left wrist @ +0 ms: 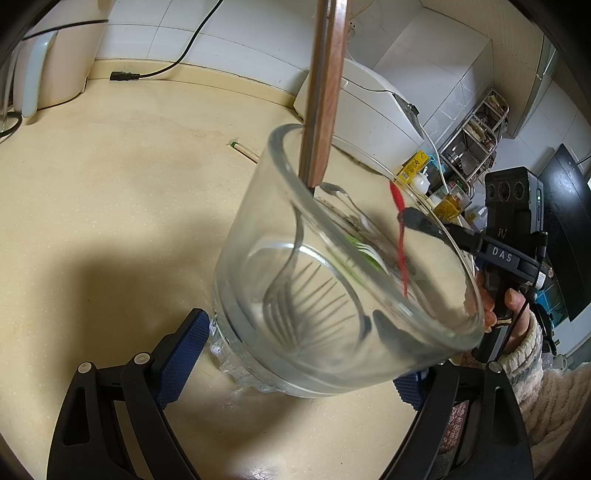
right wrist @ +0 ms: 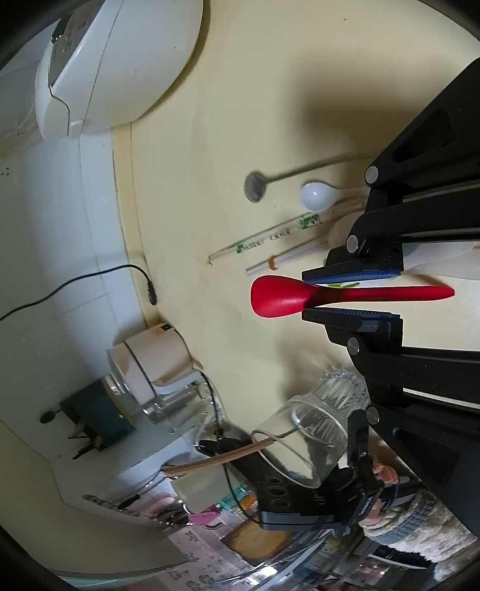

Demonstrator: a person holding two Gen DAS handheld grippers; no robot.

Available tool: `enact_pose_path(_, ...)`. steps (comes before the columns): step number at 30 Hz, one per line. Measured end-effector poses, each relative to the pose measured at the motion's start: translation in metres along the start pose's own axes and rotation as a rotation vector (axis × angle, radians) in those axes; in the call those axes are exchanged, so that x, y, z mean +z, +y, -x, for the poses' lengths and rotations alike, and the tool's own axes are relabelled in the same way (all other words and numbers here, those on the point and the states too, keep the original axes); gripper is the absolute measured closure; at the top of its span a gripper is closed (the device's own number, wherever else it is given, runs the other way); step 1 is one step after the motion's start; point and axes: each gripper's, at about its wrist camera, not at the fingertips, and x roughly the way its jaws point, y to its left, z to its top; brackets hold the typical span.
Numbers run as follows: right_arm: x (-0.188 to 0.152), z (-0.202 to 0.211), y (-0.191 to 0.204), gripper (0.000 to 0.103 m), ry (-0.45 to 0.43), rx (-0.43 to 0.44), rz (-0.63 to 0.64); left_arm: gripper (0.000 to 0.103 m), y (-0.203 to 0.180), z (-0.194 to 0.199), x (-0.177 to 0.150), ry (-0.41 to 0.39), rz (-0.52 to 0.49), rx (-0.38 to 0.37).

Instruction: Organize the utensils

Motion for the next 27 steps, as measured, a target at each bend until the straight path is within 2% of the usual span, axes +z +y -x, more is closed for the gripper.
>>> enact_pose_path(27, 0.0016, 0.0053, -0.0027, 0.09, -0.042, -0.021, -0.004, 0.012, 0.0001, -0.0001, 0.0, 0.0, 0.001, -0.001)
